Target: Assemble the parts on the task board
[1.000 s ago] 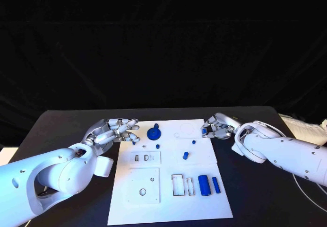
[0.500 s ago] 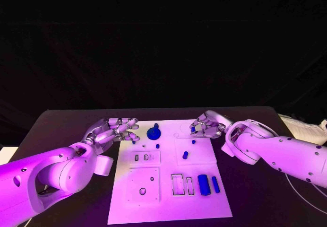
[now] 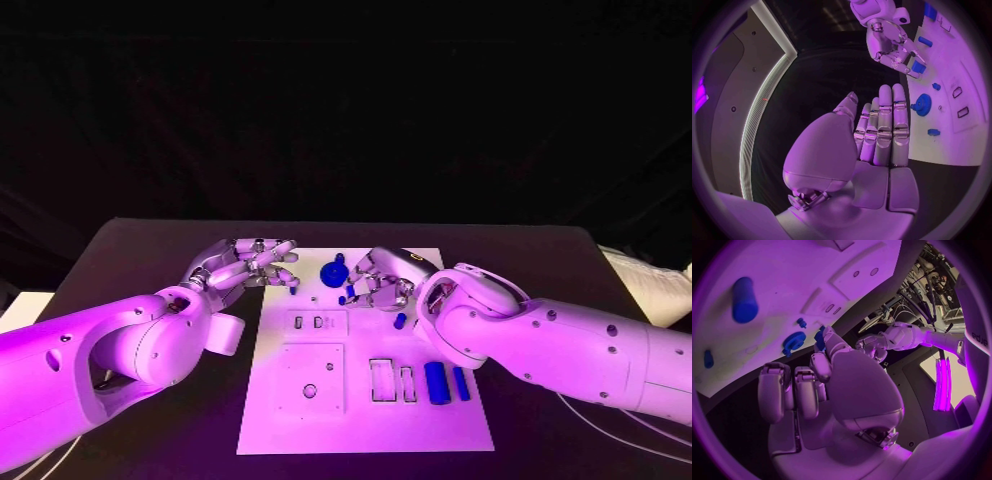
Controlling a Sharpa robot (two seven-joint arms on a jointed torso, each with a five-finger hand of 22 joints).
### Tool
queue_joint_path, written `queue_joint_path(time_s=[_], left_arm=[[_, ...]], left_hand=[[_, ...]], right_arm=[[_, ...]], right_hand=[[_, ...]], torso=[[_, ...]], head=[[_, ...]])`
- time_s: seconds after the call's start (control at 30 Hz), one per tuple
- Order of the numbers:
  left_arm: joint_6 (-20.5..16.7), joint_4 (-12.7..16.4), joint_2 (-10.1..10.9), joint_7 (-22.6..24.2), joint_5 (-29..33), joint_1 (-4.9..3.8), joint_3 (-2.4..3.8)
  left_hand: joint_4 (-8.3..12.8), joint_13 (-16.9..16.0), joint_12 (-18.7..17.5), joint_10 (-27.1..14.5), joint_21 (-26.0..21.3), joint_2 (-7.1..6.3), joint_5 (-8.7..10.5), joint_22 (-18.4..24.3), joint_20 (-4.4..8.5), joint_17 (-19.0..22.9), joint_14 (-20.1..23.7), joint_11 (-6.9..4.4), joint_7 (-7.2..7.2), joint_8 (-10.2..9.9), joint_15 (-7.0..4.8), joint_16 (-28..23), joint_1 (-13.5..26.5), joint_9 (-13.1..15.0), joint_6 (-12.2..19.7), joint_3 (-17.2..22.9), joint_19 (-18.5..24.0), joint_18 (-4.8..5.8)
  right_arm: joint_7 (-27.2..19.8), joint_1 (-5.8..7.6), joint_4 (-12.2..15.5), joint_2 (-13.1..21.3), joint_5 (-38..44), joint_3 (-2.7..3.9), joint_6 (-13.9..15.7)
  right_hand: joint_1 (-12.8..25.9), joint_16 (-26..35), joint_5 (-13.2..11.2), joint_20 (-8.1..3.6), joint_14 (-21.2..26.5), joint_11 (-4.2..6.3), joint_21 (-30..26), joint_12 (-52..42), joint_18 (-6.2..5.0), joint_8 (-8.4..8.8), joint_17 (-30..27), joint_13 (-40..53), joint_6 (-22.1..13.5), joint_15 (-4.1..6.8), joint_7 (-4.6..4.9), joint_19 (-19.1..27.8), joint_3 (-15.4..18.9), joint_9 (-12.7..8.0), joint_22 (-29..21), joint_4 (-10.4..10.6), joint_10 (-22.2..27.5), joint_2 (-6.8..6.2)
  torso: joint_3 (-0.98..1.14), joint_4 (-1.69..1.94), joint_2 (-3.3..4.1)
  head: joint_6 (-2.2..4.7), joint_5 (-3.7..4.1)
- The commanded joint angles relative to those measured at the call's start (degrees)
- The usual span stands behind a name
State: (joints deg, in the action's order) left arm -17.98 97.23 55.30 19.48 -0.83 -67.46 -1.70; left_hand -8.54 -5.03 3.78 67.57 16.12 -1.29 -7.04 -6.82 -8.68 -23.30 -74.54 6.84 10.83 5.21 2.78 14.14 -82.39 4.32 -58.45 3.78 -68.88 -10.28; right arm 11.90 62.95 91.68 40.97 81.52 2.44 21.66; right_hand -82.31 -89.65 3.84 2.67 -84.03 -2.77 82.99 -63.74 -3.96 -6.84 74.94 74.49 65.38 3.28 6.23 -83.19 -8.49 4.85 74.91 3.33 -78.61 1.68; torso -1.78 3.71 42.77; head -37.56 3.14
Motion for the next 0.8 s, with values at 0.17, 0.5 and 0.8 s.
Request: queue_joint_path(time_s=[0.17,0.5,0.8], left_arm=[[1.27,-0.01,-0.18,0.07,0.1,-0.02,0.03],[1.19,0.07,-0.14,0.08,0.1,-0.04,0.03],[1.23,0.06,-0.26,0.06,0.1,-0.04,0.03]], left_hand=[[0.29,0.1,-0.07,-0.28,-0.21,0.05,0.19,0.09,-0.1,-0.08,0.43,0.19,0.17,-0.39,0.15,-0.27,-0.33,-0.03,0.08,0.11,-0.25,-0.09],[0.29,0.1,-0.07,-0.28,-0.21,0.05,0.19,0.09,-0.1,-0.08,0.43,0.19,0.17,-0.39,0.15,-0.27,-0.33,-0.03,0.08,0.11,-0.25,-0.09],[0.29,0.1,-0.07,-0.28,-0.21,0.05,0.19,0.09,-0.1,-0.08,0.43,0.19,0.17,-0.39,0.15,-0.27,-0.33,-0.03,0.08,0.11,-0.25,-0.09]], right_arm=[[4.38,-1.99,-1.71,-3.66,8.95,-0.53,-0.44],[5.37,-3.23,-3.57,-6.18,10.69,-0.96,-1.71],[5.86,-3.41,-4.65,-7.12,11.12,-1.07,-2.59]], right_hand=[[1.15,-0.11,0.44,-0.25,-5.87,2.93,-0.05,0.25,0.91,-0.45,14.67,-1.05,1.73,0.54,-1.81,0.01,-0.83,1.21,0.78,0.67,-2.71,0.63],[1.31,-0.09,0.6,-0.26,-5.87,2.91,-0.06,0.19,0.91,-0.44,14.64,-0.99,1.74,0.55,-1.79,0.01,-0.84,1.22,0.77,0.65,-2.74,0.39],[1.67,-0.04,0.63,-0.26,-5.85,2.89,-0.11,0.3,0.89,-0.4,14.57,-1.04,1.75,0.54,-1.75,0.04,-0.83,1.24,0.7,0.73,-2.72,0.08]], torso=[[-0.86,0.79,-0.55],[-0.94,0.87,-0.53],[-0.84,0.83,-0.54]], head=[[-0.8,-0.49],[-1.07,-0.92],[-1.24,-0.97]])
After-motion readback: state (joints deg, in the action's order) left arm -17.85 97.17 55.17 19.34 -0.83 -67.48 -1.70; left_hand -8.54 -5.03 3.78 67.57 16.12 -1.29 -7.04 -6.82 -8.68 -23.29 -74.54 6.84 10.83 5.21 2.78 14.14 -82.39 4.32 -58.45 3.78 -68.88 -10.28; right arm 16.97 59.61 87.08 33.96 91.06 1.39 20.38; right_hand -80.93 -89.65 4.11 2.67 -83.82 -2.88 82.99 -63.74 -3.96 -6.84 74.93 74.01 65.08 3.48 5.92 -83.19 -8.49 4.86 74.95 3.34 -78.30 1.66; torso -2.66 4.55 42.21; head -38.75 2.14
